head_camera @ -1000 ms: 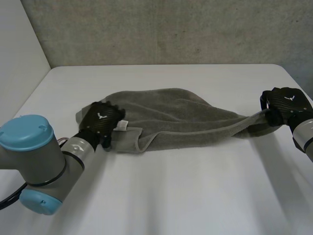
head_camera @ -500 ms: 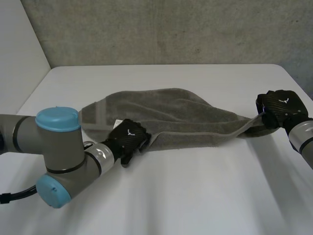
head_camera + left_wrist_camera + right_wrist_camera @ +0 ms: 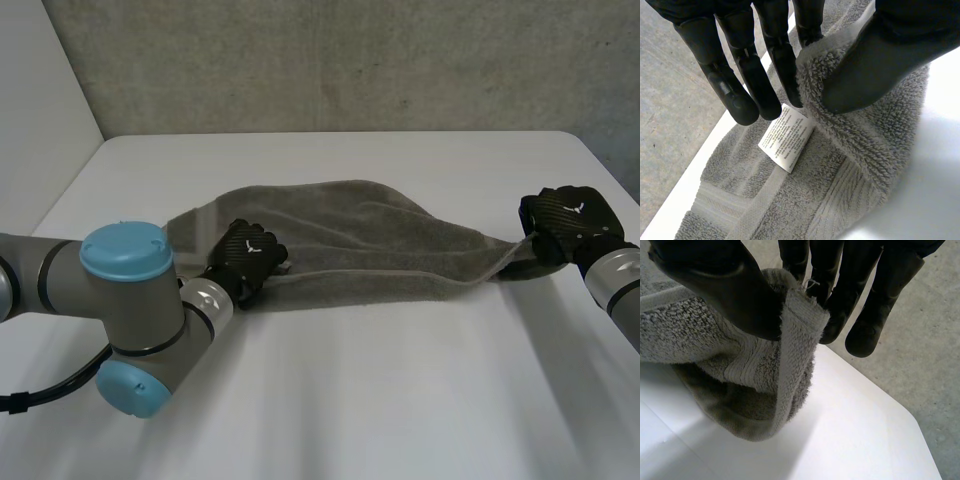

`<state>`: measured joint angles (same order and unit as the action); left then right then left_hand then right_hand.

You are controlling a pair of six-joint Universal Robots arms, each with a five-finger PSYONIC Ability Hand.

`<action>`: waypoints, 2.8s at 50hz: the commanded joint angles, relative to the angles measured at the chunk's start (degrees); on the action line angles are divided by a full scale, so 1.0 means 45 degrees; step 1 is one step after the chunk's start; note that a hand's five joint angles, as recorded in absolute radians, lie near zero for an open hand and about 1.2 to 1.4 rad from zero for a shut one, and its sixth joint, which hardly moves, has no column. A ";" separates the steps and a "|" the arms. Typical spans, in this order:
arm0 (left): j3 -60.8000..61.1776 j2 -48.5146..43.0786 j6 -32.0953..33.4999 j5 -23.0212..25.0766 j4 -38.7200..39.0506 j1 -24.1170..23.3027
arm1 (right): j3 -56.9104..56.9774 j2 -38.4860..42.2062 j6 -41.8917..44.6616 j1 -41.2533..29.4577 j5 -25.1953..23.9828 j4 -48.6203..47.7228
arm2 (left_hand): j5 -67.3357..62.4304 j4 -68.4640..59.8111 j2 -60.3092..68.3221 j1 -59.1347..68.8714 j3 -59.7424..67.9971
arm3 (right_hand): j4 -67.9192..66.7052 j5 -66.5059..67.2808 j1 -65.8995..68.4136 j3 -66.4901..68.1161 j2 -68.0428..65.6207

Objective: Fold the towel.

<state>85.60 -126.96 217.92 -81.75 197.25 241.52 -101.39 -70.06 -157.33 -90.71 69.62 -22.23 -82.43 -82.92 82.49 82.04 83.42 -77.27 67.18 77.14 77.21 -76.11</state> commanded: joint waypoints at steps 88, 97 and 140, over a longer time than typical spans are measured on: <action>-0.3245 0.2766 -0.5029 -0.0934 0.4977 0.2677 | 0.9565 0.1741 0.1115 -0.3397 0.1815 -0.0359 | 0.2762 0.0648 -0.0554 -0.0453 -0.0760 | -0.0607 0.0627 0.0636 0.0620 -0.0863; -0.0525 0.1593 -0.4834 -0.0836 0.5015 0.2755 | 0.7316 0.2484 0.1505 -0.3377 0.0700 0.1600 | 0.2762 0.0648 -0.0554 -0.0453 -0.0760 | -0.0607 0.0627 0.0636 0.0620 -0.0863; 0.6740 0.8953 -0.0146 -0.0135 0.2908 0.3243 | 0.1611 -0.4837 0.4123 -0.0177 0.0485 0.6969 | 0.2762 0.0648 -0.0554 -0.0453 -0.0760 | -0.0607 0.0627 0.0636 0.0620 -0.0863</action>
<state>113.89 -94.35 217.67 -83.61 213.82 255.45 -94.99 -85.31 -138.67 -95.73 72.04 4.22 -85.94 -87.16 86.68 84.49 88.86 -77.27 67.20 77.26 77.41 -76.89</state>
